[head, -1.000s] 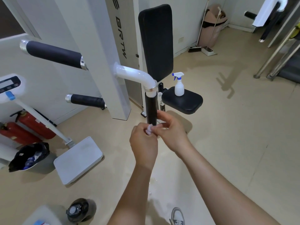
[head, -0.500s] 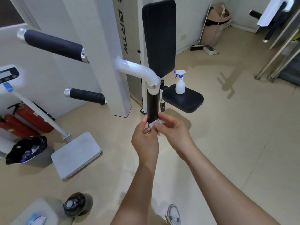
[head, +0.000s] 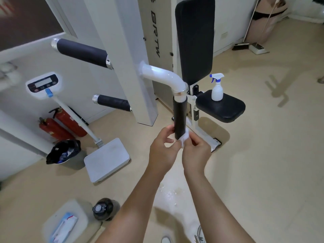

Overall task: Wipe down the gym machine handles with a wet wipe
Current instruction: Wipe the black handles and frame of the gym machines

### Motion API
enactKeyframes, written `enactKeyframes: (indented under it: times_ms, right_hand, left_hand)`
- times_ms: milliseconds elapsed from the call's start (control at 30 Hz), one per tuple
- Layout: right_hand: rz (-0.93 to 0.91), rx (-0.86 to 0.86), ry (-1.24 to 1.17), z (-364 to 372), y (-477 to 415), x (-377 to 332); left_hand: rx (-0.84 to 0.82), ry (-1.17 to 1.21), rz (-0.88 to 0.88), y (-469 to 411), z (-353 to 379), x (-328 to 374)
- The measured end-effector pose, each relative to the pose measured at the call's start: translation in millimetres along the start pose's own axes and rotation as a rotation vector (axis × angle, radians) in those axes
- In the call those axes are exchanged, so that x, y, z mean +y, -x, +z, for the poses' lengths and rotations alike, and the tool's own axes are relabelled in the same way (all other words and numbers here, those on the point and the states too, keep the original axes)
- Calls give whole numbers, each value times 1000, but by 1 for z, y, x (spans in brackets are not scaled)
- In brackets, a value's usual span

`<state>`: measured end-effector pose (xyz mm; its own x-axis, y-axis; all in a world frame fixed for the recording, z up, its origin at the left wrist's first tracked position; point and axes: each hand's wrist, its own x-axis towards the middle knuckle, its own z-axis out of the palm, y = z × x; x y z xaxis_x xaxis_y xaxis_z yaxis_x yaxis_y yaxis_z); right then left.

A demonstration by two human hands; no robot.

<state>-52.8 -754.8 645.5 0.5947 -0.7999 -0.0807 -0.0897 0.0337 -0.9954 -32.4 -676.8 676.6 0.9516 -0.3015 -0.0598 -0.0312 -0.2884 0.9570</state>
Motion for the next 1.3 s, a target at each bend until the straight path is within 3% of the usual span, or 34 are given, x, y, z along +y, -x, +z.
enactKeyframes:
  times_ms: [200,433,533,700,767,1033,1100,1233,1300]
  right_hand:
    - [8,-185,163,-5,-17,-3]
    - [44,-270,159,-16,-16,8]
    - [60,-404,210,-21,-22,2]
    - [46,-475,212,-27,-22,-7]
    - [39,-440,202,-27,-23,-11]
    - [55,-375,247,-32,-25,-16]
    - [95,-343,181,-31,-24,-16]
    - [120,-301,134,-30,-20,-10]
    - [120,-387,166,-34,-24,-10]
  left_hand:
    - [58,-9,-19,-3,10,5]
    - [29,-4,-36,-11,2,-5]
    - [19,124,-65,-17,-7,-13]
    - [358,290,-161,-14,11,-16]
    - [389,362,-151,-9,20,-13]
    - [-100,89,-87,-18,17,-26]
    - [-181,155,-111,-31,13,-13]
    - [-167,131,-137,-29,13,-9]
    - [-71,30,-145,-18,15,-16]
